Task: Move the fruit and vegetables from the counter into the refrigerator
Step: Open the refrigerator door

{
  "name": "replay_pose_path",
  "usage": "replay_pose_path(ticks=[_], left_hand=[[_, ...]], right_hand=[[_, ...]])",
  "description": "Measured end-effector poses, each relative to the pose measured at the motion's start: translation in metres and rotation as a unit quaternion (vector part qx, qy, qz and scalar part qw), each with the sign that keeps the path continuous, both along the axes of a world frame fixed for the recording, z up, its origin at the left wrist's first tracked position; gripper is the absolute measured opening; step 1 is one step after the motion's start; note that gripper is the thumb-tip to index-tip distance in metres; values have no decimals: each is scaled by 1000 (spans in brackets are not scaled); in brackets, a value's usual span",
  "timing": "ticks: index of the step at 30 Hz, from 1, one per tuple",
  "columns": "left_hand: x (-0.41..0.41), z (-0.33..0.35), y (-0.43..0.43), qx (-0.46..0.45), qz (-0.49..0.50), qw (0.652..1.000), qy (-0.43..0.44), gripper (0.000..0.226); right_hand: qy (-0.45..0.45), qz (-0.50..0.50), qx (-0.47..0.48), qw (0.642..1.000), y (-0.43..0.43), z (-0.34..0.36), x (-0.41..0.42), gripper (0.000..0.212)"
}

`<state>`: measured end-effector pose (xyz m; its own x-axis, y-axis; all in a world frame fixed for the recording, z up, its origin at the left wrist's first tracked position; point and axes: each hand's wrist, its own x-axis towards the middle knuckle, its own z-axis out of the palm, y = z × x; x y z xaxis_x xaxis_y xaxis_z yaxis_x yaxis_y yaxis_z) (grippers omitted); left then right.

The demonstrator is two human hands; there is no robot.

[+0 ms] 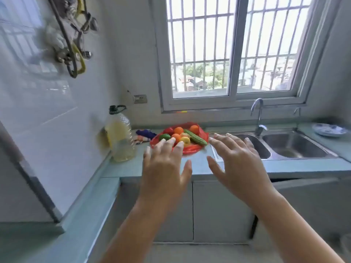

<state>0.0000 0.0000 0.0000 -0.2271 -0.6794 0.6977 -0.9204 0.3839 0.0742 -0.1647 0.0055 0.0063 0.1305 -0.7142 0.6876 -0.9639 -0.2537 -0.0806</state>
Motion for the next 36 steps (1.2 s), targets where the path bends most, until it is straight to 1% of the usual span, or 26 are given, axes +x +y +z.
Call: replay_pose_path(ticks=[2, 5, 10, 14, 19, 24, 28, 32, 36], left_hand=[[-34, 3, -18, 7, -32, 999, 8, 49], [-84, -2, -43, 0, -69, 997, 15, 47], [-159, -19, -64, -2, -162, 986, 45, 45], [-210, -35, -72, 18, -229, 972, 43, 44], [-273, -46, -87, 48, -316, 947, 32, 44], [-330, -54, -105, 66, -402, 913, 31, 44], [-371, -58, -118, 82, -471, 878, 34, 44], [-412, -66, -114, 108, -547, 829, 32, 45], [-451, -73, -84, 112, -619, 777, 23, 44]], right_hand=[[-12, -23, 2, 1000, -9, 1, -29, 45], [-4, -62, -12, 998, -24, -5, -76, 44], [-11, -138, -14, 990, -21, -16, -146, 48], [-11, -200, 5, 980, -11, -28, -189, 48], [-25, -293, 18, 956, 0, -38, -232, 47], [-43, -373, 21, 927, 3, -44, -266, 47], [-57, -437, 10, 898, 5, -46, -287, 47], [-85, -503, 15, 860, 21, -54, -302, 47], [-80, -579, 20, 811, 60, -60, -314, 45]])
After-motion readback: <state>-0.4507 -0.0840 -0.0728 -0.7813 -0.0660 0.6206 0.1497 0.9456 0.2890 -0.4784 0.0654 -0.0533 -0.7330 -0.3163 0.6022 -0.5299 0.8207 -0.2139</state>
